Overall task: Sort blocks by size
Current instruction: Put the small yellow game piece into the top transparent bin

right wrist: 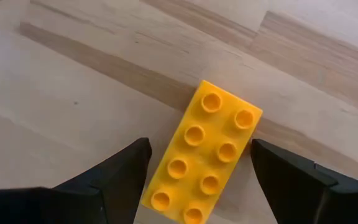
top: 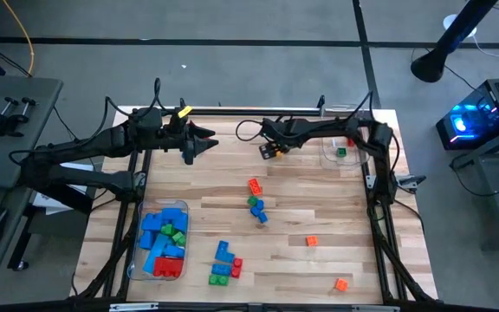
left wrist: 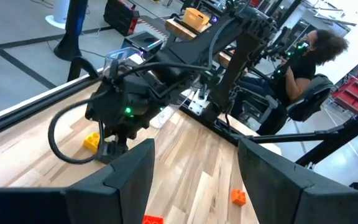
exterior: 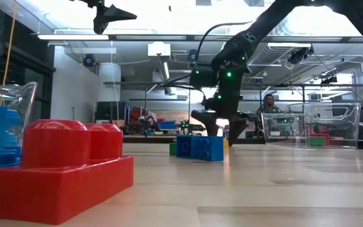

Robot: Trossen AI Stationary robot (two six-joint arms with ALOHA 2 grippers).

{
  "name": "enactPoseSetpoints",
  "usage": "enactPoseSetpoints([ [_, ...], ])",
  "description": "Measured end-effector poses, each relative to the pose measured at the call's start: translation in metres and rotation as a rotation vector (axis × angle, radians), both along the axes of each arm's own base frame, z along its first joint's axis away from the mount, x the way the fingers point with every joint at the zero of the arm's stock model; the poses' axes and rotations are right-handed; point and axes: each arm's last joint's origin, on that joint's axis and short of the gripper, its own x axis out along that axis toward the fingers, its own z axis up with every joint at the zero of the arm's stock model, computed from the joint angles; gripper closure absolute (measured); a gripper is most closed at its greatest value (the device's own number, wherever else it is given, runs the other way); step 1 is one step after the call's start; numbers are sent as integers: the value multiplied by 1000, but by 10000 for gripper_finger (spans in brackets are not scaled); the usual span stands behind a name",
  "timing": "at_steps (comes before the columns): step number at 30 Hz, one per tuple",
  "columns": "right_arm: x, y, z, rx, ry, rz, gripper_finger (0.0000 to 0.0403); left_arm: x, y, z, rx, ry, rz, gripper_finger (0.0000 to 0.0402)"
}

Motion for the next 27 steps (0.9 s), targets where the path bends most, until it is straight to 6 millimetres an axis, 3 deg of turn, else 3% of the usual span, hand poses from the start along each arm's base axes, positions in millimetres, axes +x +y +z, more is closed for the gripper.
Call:
enactPoseSetpoints([
  [5, -3, -5, 0, 31, -20, -36, 149, 1, 0, -1, 13, 7, -4, 186],
  [11, -2, -6, -1, 46, -31, -55, 267, 2, 0, -1, 5, 10, -2, 186],
  [14, -6, -4, 6, 31, -7, 6, 267, 2, 0, -1, 5, 10, -2, 186],
  [16, -14, -4, 22, 8, 16, 33, 267, 2, 0, -1, 5, 9, -2, 186],
  [19, -34, -7, 64, -96, 38, 33, 267, 2, 0, -1, 13, 11, -4, 186],
  [23, -78, -16, 108, -212, 145, -63, 267, 2, 0, -1, 14, 11, -4, 186],
  [27, -125, -33, 134, -202, 198, -190, 267, 2, 0, -1, 15, 10, -5, 186],
])
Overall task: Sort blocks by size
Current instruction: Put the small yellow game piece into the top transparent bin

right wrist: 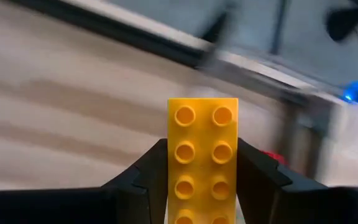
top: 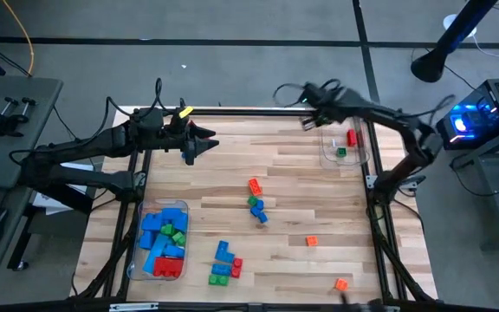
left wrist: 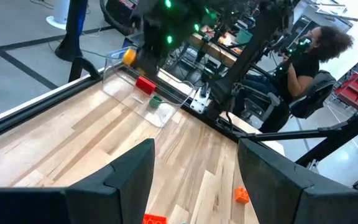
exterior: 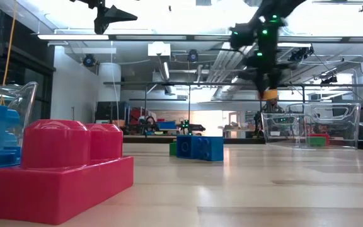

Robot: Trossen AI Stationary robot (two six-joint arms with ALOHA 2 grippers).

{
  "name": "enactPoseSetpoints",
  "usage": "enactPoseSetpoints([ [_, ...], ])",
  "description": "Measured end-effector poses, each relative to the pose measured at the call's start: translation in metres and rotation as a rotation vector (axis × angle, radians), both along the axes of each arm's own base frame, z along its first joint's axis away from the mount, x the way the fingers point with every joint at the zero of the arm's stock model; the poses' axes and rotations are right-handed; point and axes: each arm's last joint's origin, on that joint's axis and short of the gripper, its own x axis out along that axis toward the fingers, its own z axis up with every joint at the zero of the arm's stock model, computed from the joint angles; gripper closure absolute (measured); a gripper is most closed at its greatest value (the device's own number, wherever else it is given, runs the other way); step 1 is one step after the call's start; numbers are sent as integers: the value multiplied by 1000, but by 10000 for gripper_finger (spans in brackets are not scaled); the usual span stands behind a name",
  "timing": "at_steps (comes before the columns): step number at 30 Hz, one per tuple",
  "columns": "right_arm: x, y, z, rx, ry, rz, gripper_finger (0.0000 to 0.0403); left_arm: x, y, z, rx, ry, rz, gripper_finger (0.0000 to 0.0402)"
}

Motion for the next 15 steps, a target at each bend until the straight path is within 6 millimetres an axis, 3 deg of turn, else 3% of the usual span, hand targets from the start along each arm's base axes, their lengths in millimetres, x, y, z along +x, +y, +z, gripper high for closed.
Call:
enactPoseSetpoints([
  [5, -40, -16, 9, 47, 48, -145, 267, 0, -2, 0, -12, -2, -6, 186],
  [10, -55, -25, 7, 91, 71, -188, 266, 1, -2, 0, -17, -4, -8, 186],
  [15, -59, -29, 6, 173, 23, -137, 163, 0, -1, 0, -16, -5, -1, 186],
])
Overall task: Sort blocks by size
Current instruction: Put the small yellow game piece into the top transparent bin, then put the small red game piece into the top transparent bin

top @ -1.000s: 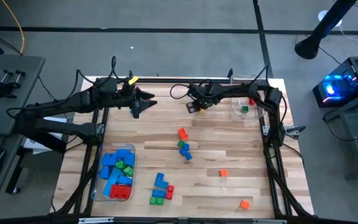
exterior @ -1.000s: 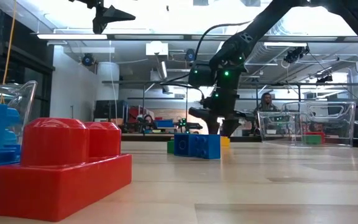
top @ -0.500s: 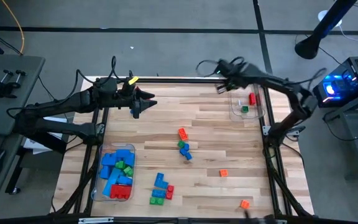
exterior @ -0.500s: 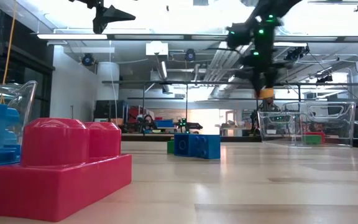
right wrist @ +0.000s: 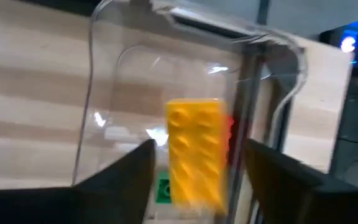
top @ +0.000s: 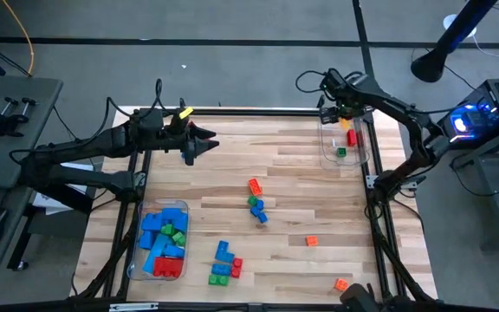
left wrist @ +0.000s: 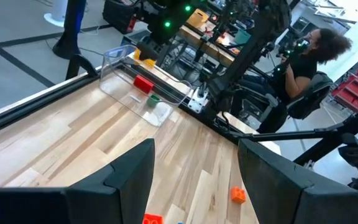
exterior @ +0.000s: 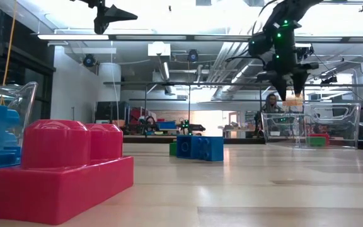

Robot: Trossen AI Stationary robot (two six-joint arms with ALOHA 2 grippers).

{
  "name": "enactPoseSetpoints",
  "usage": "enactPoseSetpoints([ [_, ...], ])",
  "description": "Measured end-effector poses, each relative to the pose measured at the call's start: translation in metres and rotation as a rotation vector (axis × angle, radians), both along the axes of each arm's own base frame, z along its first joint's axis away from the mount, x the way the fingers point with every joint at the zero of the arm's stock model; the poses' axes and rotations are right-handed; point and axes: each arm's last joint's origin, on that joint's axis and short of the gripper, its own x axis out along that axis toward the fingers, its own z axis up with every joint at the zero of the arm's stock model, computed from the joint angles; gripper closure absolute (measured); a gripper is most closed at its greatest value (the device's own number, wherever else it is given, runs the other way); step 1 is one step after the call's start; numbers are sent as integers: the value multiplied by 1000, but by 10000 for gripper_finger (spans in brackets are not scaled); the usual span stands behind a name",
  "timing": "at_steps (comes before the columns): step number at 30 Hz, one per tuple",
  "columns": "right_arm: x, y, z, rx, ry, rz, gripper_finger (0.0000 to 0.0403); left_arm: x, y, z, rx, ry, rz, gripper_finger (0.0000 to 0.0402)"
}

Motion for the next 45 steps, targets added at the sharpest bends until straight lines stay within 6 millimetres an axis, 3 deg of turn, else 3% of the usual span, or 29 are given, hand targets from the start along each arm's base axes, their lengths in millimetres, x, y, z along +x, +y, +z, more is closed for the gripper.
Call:
enactPoseSetpoints([
  [4, -2, -1, 0, 15, -4, 21, 93, 0, 0, 0, -4, -1, 2, 186],
  [8, -2, 2, 4, 4, -15, 34, 77, 3, 5, -2, -73, -8, 66, 186],
  [11, -3, 8, 15, -50, -55, 47, 75, 13, 27, -3, -180, 104, 147, 187],
  [15, -5, 18, 30, -106, -129, 43, 74, 39, 71, -11, -168, 463, 193, 195],
  [20, -6, 37, 41, -78, -199, 61, 74, 54, 121, -62, -218, 994, 286, 200],
  [25, 7, 56, 44, -68, -207, 127, 73, 58, 147, -123, -351, 1180, 388, 200],
  [33, 35, 84, 46, -89, -277, 201, 73, 67, 164, -168, -377, 1166, 454, 200],
  [45, 58, 125, 46, -129, -296, 271, 73, 67, 169, -175, -368, 1187, 521, 200],
])
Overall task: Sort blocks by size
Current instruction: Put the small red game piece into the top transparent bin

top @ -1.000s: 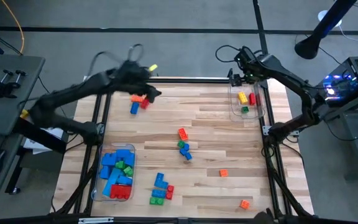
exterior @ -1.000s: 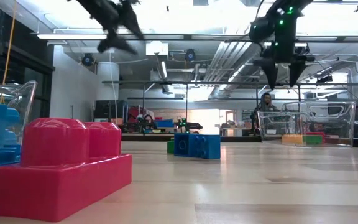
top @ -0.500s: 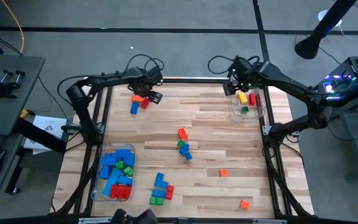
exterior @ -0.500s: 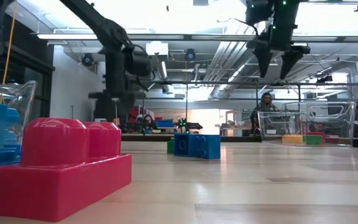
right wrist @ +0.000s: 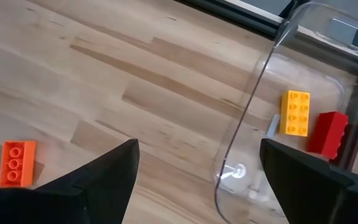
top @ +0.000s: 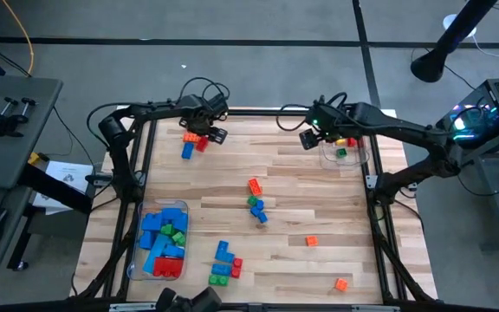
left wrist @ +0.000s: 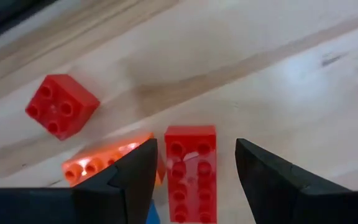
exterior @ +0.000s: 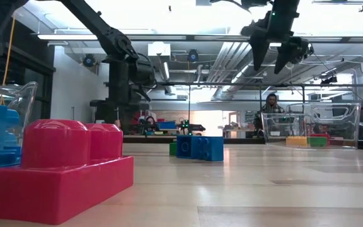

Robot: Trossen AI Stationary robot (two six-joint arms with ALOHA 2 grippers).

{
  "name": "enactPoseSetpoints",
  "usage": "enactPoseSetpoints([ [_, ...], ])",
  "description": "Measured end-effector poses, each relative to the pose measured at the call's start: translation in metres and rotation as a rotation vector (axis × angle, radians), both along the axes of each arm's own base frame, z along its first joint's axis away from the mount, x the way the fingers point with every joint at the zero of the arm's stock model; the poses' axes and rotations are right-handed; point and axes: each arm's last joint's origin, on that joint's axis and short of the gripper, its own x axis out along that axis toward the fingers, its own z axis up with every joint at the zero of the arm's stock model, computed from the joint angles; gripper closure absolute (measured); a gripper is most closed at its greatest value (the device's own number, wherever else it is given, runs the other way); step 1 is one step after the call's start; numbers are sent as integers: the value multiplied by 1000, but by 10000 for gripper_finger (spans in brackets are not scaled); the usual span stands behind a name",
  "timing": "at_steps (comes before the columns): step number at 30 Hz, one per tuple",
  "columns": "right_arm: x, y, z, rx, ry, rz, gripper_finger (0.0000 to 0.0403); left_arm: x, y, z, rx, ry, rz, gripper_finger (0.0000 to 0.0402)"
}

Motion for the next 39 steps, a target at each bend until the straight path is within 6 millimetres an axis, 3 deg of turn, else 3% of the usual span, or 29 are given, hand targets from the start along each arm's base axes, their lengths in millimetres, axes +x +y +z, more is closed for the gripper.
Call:
enactPoseSetpoints([
  [8, 5, 8, 1, -10, -27, 7, 73, 1, 1, -24, -118, 26, 9, 200],
  [15, 7, 14, 1, -18, -24, 22, 73, 7, -2, -31, -130, 28, -16, 204],
  [22, 5, 25, -1, -47, 45, 36, 73, 25, -18, -30, -110, -10, -122, 298],
  [26, 1, 31, 0, -53, 71, 24, 73, 40, -24, -23, -87, -163, -170, 298],
  [29, -6, 35, 8, -84, 28, 4, 73, 53, -25, -3, -33, -341, -193, 298],
  [36, -27, 46, 48, -222, -294, 1, 73, 103, -43, 47, 123, -909, -342, 298],
  [39, -37, 48, 63, -253, -423, -7, 73, 124, -54, 54, 161, -1082, -347, 298],
])
